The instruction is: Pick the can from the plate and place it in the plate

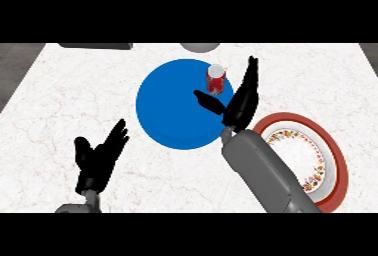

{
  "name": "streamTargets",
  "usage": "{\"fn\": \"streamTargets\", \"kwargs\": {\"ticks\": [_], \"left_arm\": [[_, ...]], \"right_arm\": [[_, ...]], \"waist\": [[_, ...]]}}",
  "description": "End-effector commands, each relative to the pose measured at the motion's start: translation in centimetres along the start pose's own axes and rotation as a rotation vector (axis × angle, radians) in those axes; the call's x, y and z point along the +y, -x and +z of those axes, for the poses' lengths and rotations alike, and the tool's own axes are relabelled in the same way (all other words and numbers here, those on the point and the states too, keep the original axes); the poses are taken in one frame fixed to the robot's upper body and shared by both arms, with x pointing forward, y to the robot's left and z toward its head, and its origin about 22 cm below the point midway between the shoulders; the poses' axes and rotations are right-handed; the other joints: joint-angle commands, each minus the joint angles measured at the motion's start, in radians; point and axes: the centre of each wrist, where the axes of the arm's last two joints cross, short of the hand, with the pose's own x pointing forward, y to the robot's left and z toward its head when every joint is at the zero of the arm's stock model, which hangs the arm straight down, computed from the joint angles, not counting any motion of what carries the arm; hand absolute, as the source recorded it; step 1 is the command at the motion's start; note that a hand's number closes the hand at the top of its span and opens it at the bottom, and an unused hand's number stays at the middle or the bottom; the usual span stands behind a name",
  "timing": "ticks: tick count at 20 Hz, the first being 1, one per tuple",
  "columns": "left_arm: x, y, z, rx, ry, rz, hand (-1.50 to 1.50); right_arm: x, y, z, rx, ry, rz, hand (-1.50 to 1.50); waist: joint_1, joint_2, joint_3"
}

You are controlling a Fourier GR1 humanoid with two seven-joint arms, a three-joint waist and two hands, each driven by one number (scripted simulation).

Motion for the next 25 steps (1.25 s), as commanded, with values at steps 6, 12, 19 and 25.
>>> {"fn": "streamTargets", "kwargs": {"ticks": [6,12,19,25], "left_arm": [[2.5,1.0,0.6,0.039,-0.043,0.015,0.00],[2.5,0.4,-0.2,0.039,-0.053,0.017,0.00],[1.0,-0.6,1.2,0.027,-0.057,0.013,0.00],[2.6,0.9,1.0,0.030,-0.060,0.015,0.00]], "right_arm": [[-4.7,2.6,3.9,-0.022,-0.215,-0.176,-1.50],[-7.5,5.3,8.9,-0.009,-0.299,-0.112,-1.50],[-8.2,7.8,12.2,-0.001,-0.331,-0.028,-1.50],[-9.9,6.2,14.8,-0.002,-0.319,-0.029,-1.50]], "waist": [[-0.044,-0.011,-0.004],[-0.059,-0.017,-0.006],[-0.050,-0.016,-0.005],[-0.052,-0.016,-0.006]]}}
